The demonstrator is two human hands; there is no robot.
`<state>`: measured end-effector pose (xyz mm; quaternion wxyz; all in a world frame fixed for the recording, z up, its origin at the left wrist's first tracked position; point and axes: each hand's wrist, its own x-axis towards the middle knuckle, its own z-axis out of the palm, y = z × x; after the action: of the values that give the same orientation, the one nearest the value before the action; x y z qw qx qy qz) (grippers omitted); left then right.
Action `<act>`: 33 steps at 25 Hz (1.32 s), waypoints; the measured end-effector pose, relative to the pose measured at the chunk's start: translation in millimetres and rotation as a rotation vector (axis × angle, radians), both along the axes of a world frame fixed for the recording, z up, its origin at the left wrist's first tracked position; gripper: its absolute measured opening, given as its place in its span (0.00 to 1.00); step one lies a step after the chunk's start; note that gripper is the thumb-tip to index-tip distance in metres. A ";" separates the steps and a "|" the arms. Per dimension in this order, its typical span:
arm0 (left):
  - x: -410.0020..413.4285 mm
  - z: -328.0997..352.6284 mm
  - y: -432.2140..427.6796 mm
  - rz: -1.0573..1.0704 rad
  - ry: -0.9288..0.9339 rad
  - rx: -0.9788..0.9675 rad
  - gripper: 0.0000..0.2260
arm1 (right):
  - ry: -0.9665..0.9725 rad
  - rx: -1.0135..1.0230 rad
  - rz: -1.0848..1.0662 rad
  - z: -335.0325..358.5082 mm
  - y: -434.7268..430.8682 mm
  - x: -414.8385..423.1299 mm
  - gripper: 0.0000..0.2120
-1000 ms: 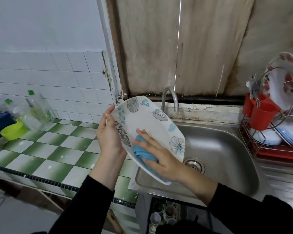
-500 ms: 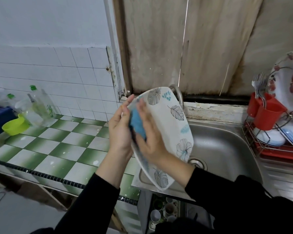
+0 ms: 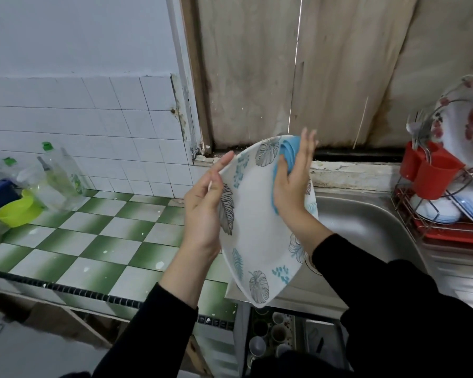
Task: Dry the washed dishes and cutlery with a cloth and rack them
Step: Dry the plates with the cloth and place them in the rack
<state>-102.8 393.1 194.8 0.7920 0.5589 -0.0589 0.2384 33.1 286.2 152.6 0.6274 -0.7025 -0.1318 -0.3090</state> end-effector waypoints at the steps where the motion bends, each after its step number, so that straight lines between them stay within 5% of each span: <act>1: 0.8 0.3 -1.7 -0.021 -0.001 -0.002 0.15 | -0.021 0.002 0.025 9.2 13.5 -9.6 0.28; 7: 20.8 -3.3 22.4 -0.015 0.024 -0.208 0.13 | -0.293 -0.569 0.463 -43.2 12.8 -93.2 0.31; 12: 33.0 -9.1 26.6 -0.077 0.013 -0.290 0.13 | -0.142 -0.755 0.260 -80.9 -78.4 -80.2 0.35; 22: 30.1 -6.1 -77.5 -0.229 0.061 -0.479 0.13 | 0.055 -0.468 -0.181 -33.0 -258.5 -70.8 0.25; 25: 24.1 -9.3 -114.7 -0.252 0.084 -0.548 0.12 | 0.270 -0.249 -0.256 -19.0 -312.9 -87.4 0.21; 28: 22.3 -16.9 -157.7 -0.246 0.096 -0.572 0.12 | 0.430 -0.122 -0.134 -10.4 -360.0 -109.8 0.19; 33: 19.3 -30.2 -238.6 -0.274 0.095 -0.636 0.16 | 0.323 0.075 0.092 5.4 -411.2 -149.3 0.29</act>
<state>-83.4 154.5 164.6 0.9531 0.2814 -0.0191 0.1100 -116.1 -125.0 158.0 0.6794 -0.7125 -0.0497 -0.1679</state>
